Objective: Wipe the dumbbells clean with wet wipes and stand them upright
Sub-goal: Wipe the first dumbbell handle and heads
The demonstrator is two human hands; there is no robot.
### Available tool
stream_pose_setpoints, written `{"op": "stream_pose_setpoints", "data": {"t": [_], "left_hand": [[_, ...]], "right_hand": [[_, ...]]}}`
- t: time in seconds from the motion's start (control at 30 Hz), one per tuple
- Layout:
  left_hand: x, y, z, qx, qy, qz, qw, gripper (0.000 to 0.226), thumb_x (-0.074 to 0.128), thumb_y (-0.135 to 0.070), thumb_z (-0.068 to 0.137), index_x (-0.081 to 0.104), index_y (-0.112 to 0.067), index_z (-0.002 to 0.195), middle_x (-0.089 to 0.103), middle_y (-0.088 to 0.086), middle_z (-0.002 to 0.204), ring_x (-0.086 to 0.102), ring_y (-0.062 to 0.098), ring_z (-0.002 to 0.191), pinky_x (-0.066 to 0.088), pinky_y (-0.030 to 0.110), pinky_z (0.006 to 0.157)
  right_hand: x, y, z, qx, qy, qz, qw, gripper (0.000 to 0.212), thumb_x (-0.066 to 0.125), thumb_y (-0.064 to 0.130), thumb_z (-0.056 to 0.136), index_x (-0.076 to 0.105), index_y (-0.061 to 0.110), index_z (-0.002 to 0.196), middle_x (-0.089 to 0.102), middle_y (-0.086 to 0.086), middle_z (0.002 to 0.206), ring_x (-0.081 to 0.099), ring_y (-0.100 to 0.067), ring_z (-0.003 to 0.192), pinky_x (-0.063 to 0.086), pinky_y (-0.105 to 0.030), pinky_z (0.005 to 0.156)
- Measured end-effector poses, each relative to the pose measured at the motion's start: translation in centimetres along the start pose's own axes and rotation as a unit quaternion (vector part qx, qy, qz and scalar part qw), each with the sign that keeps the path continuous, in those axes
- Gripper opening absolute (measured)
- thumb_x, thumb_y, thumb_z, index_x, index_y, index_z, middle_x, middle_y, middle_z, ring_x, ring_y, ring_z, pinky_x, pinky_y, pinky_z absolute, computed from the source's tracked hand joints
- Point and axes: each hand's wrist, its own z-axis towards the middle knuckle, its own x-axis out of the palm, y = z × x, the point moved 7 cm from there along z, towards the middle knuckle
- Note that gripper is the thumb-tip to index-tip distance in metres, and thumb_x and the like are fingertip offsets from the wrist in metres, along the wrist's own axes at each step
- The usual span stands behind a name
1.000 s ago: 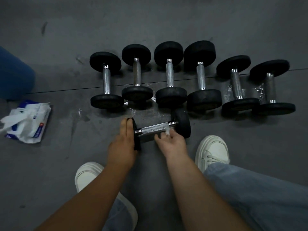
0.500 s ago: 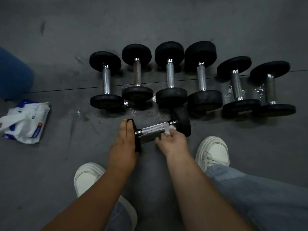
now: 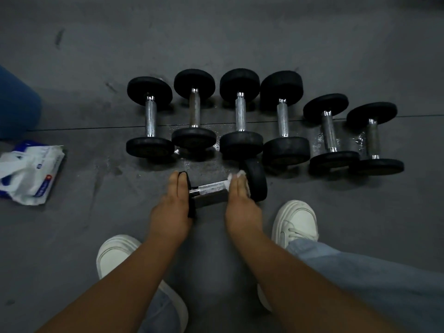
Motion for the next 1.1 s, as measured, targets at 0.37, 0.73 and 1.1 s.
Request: {"op": "stream_pose_setpoints", "data": {"t": [0.37,0.73,1.1], "left_hand": [[0.1,0.2,0.0,0.006,0.003,0.031,0.999,0.101,0.068,-0.010,0.077,0.005,-0.015,0.156,-0.003,0.005,0.163,0.059,0.036,0.100,0.053,0.044,0.073],[-0.1,0.3,0.7,0.012,0.019,0.036,0.999,0.101,0.070,-0.016,0.080,0.002,-0.017,0.155,-0.008,0.000,0.161,0.058,0.033,0.106,0.051,0.043,0.075],[-0.2,0.4,1.2,0.012,0.032,0.012,0.999,0.107,0.076,-0.015,0.073,0.006,-0.019,0.154,-0.004,-0.001,0.161,0.058,0.034,0.106,0.052,0.043,0.075]], "right_hand": [[-0.5,0.5,1.1,0.044,0.037,0.116,0.992,0.064,0.035,0.002,0.094,0.016,0.022,0.152,-0.004,0.007,0.162,0.031,-0.022,0.140,0.043,-0.039,0.098],[1.5,-0.2,-2.6,0.033,0.024,0.103,0.994,0.086,0.044,0.001,0.087,-0.005,0.023,0.154,-0.019,0.009,0.159,0.057,-0.028,0.116,0.049,-0.037,0.089],[0.5,0.3,0.5,-0.059,-0.067,0.238,0.967,0.029,0.046,0.020,0.100,0.061,0.017,0.124,0.049,0.002,0.144,0.044,-0.013,0.133,0.034,-0.024,0.105]]}}
